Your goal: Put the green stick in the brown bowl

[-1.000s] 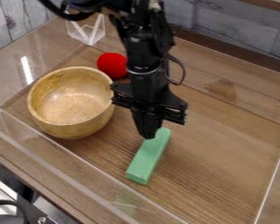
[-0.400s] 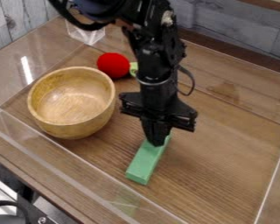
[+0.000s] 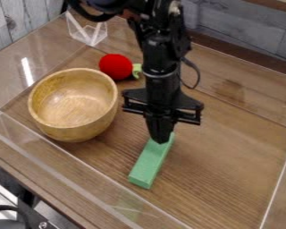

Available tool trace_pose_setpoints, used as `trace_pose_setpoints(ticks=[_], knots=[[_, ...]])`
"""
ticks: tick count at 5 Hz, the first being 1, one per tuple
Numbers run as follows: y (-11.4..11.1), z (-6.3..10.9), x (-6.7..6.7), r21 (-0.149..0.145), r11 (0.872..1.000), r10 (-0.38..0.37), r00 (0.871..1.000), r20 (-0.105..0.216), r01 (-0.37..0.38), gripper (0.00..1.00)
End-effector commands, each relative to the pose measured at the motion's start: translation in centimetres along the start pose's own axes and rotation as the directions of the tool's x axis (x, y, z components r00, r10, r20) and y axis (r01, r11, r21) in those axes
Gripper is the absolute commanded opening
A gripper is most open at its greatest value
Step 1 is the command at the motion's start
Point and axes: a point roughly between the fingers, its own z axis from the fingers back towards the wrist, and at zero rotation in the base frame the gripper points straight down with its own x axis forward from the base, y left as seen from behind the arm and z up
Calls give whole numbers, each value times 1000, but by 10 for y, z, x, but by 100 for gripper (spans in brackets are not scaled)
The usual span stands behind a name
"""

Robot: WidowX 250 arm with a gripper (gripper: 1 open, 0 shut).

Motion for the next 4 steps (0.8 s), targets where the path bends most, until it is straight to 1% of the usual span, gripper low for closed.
trace_pose_setpoints(ticks=[1, 2, 3, 4], knots=[[-1, 24, 10, -16, 997, 73, 995, 68, -72, 0], [9, 31, 10, -11, 998, 68, 996, 65, -67, 0], [11, 40, 5, -4, 1000, 21, 998, 60, -21, 0], [8, 43, -1, 4, 1000, -28, 998, 54, 28, 0]])
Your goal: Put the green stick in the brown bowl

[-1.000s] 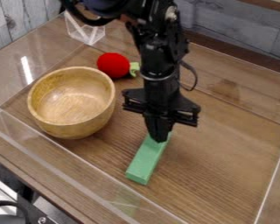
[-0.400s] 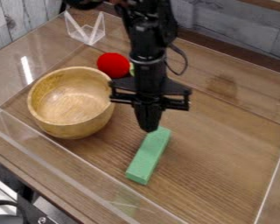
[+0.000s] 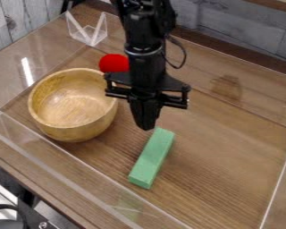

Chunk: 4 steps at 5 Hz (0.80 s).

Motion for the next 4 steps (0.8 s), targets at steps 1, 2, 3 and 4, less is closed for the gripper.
trace_pose_setpoints(ticks=[1, 2, 3, 4], knots=[[14, 7, 5, -1, 1000, -22, 998, 51, 22, 0], [28, -4, 1, 5, 1000, -31, 999, 44, 31, 100], [25, -9, 1, 7, 999, -54, 998, 33, 54, 100], [23, -14, 3, 9, 997, -74, 997, 20, 73, 100]])
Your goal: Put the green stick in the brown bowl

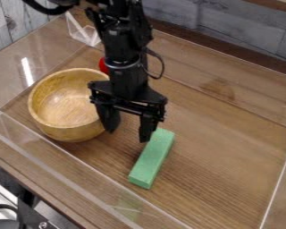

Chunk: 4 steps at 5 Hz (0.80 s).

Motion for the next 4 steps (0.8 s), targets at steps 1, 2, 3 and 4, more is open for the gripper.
trace_pose_setpoints(ticks=[1, 2, 3, 4], knots=[[-10, -3, 4, 1, 1000, -2, 1000, 26, 2, 100], [-22, -17, 0, 5, 1000, 6, 1000, 23, -6, 100], [-26, -32, -4, 8, 1000, -6, 1000, 22, 6, 0], [-22, -32, -5, 0, 1000, -9, 999, 31, 9, 0]])
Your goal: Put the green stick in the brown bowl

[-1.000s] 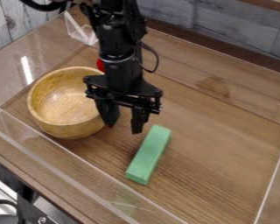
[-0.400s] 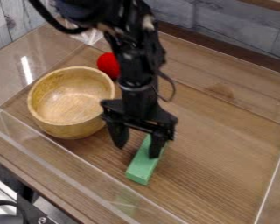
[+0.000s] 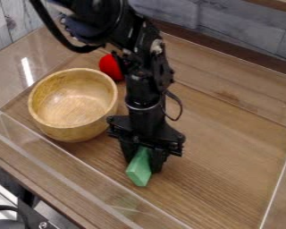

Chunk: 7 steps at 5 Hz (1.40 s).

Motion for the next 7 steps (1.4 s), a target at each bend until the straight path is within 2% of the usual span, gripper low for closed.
trace_pose_setpoints(ticks=[1, 4, 6, 7], knots=[[7, 18, 7, -16, 1000, 21, 999, 47, -21, 0], [36, 63, 24, -40, 991, 131, 988, 88, -128, 0], [60, 78, 26, -26, 997, 80, 993, 90, -77, 0], [73, 72, 27, -26, 994, 106, 990, 92, -104, 0]])
